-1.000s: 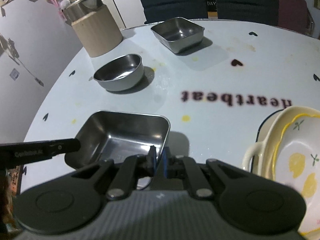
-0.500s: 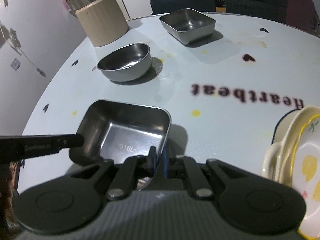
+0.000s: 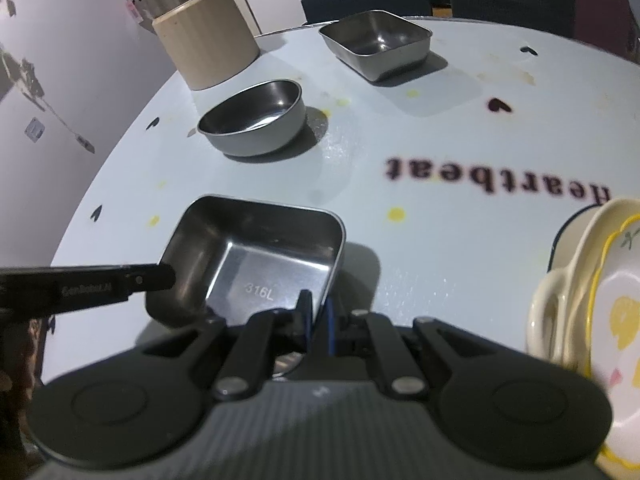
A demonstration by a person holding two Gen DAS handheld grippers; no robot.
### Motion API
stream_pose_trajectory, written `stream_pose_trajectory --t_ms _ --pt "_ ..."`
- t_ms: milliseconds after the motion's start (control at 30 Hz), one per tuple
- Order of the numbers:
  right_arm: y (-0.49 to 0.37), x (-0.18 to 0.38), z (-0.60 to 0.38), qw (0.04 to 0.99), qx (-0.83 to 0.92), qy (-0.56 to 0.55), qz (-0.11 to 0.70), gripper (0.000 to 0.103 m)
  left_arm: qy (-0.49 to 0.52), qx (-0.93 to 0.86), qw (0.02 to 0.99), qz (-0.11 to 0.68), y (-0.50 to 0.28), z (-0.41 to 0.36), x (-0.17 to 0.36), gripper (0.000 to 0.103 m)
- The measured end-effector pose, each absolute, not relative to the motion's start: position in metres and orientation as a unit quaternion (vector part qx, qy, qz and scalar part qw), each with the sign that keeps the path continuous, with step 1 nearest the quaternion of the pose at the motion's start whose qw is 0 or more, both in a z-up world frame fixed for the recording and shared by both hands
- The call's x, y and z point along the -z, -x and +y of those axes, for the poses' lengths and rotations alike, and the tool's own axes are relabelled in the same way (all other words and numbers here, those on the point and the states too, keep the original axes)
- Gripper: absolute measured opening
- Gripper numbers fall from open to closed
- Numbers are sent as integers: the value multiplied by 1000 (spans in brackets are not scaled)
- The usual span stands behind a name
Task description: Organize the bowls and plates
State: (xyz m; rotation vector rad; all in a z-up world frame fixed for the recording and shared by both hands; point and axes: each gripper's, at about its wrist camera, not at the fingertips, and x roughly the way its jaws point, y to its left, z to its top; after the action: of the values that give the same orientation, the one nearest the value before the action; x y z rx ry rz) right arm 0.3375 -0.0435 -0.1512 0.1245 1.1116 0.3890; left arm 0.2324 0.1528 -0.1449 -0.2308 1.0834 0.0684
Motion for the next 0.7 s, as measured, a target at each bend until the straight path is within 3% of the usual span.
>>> stream_pose_trajectory --t_ms 233,300,367,400,467,600,700 --pt "-336 151 -42 829 -186 -49 525 13 107 -31 847 520 -233 152 147 9" --pt "-336 152 -41 829 -185 -46 525 16 107 -34 846 521 -232 153 147 32" --pt "-336 151 -41 828 -185 -46 527 25 108 -33 848 518 -231 153 145 45" --pt "-335 150 -41 829 -185 -46 526 29 108 -30 849 516 -230 153 144 50" --pt "-332 147 -41 831 -188 -40 521 47 104 -27 852 513 -227 152 141 58" --pt "-326 139 -42 839 -189 -27 509 63 100 -27 857 504 -220 151 133 82" --pt "-323 134 -46 840 -189 -30 507 74 102 -27 862 497 -216 151 128 94"
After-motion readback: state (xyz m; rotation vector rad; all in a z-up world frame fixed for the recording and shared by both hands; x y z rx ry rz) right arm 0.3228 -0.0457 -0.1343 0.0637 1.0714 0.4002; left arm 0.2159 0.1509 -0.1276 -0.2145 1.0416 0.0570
